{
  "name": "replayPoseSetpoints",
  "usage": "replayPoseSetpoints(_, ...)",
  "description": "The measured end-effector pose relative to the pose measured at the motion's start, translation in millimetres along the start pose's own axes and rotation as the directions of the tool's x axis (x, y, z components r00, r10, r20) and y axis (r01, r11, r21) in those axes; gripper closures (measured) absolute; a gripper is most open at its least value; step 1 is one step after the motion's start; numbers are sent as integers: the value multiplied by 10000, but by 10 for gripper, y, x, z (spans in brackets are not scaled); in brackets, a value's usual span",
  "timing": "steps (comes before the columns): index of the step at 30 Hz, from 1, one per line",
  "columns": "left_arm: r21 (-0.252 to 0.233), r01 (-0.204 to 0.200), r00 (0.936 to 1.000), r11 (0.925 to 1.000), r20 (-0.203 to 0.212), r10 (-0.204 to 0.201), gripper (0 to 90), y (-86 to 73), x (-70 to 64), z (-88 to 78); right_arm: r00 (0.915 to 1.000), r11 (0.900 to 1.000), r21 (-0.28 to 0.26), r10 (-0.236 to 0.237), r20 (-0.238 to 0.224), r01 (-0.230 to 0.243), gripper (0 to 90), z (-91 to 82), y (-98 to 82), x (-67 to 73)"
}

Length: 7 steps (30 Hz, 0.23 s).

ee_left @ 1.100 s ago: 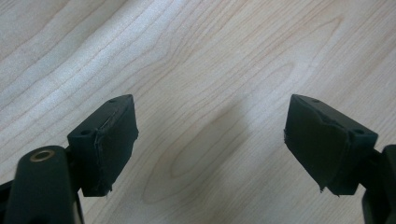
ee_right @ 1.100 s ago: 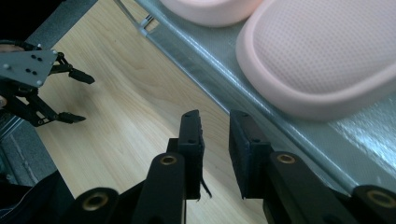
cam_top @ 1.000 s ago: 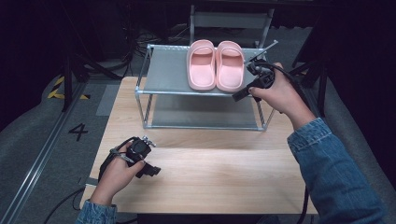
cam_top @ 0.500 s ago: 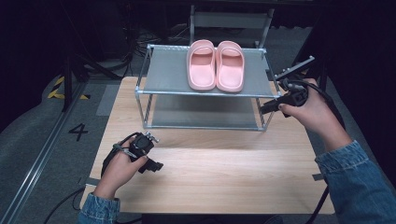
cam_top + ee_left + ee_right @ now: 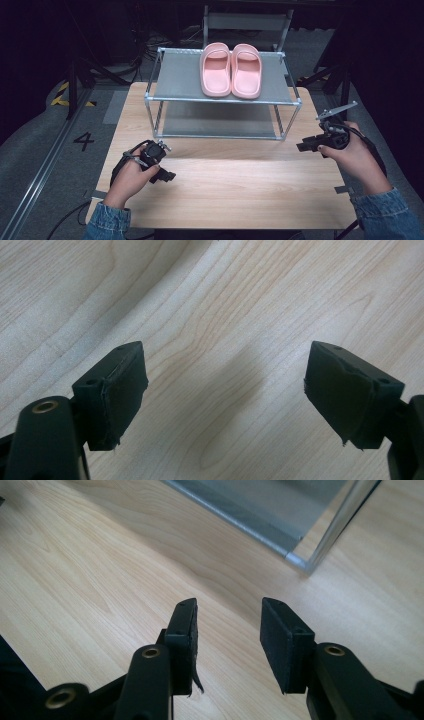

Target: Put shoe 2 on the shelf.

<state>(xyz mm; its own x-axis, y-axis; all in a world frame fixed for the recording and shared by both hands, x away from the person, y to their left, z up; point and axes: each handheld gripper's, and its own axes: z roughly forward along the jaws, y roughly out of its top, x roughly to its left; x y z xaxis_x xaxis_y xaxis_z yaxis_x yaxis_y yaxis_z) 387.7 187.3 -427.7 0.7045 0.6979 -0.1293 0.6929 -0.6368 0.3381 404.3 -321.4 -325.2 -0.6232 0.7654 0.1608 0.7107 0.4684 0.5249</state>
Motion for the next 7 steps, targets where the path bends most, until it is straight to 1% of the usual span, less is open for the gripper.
replayPoseSetpoints(2,-26,-15,10000,10000,-18,15,177,1,1,1,9997,9996,-165,250,20,-249,580,55,-128,-48)
replayPoseSetpoints(5,-35,-24,10000,10000,-12,24,177,3,-2,1,9993,9988,-329,374,-11,-374,572,118,-246,-81)
replayPoseSetpoints(7,-61,-77,10000,10000,3,77,177,3,-3,-2,9991,9985,-356,423,-38,-424,570,137,-276,-86)
